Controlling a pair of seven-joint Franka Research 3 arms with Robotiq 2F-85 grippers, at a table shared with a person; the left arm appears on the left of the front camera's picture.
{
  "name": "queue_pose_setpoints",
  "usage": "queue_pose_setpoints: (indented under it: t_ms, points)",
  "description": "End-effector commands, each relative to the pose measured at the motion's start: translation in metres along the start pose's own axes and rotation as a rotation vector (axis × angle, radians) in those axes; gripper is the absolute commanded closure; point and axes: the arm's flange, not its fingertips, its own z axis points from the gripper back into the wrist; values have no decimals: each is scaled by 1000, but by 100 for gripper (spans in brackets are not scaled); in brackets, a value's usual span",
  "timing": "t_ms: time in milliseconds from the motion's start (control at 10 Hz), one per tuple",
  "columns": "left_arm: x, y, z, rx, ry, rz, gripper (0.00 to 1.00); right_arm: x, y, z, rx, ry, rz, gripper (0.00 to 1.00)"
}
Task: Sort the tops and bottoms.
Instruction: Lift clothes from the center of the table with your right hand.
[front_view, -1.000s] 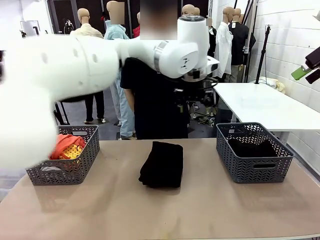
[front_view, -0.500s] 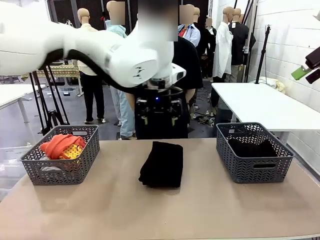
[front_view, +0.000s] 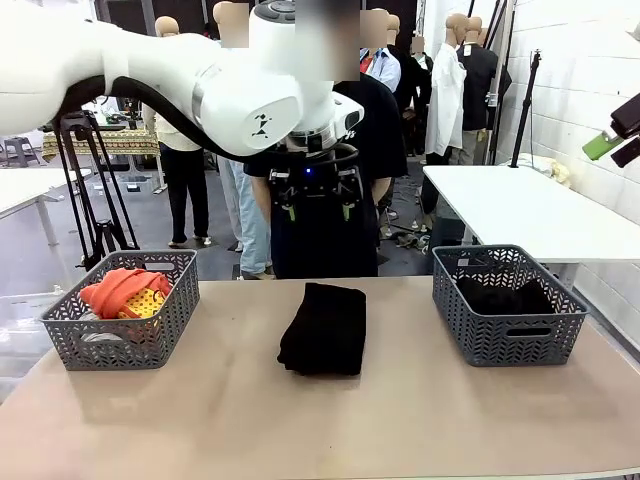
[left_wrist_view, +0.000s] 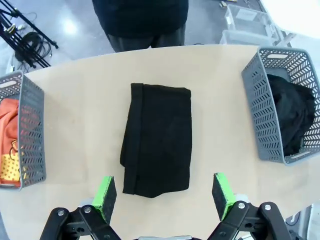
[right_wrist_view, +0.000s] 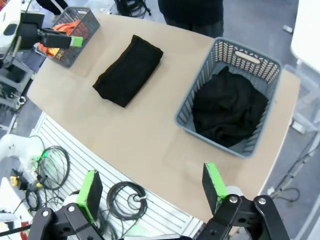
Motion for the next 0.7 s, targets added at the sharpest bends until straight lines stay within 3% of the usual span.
queue_pose_setpoints:
  t_ms: [0, 100, 200, 300, 600]
  points:
    - [4, -5, -9, 6, -12, -23, 0, 2, -1, -1, -7, 9, 7, 0]
    - [3, -4, -8, 5, -12, -21, 0, 2, -1, -1, -7, 9, 7, 0]
    - [2, -4, -4, 15, 51, -43, 0, 2, -1, -1, -7, 9, 7, 0]
    - [1, -6, -10, 0, 9, -10, 0, 2, -1, -1, -7, 9, 7, 0]
    - [1, -6, -10, 0, 9, -10, 0, 2, -1, -1, -7, 9, 7, 0]
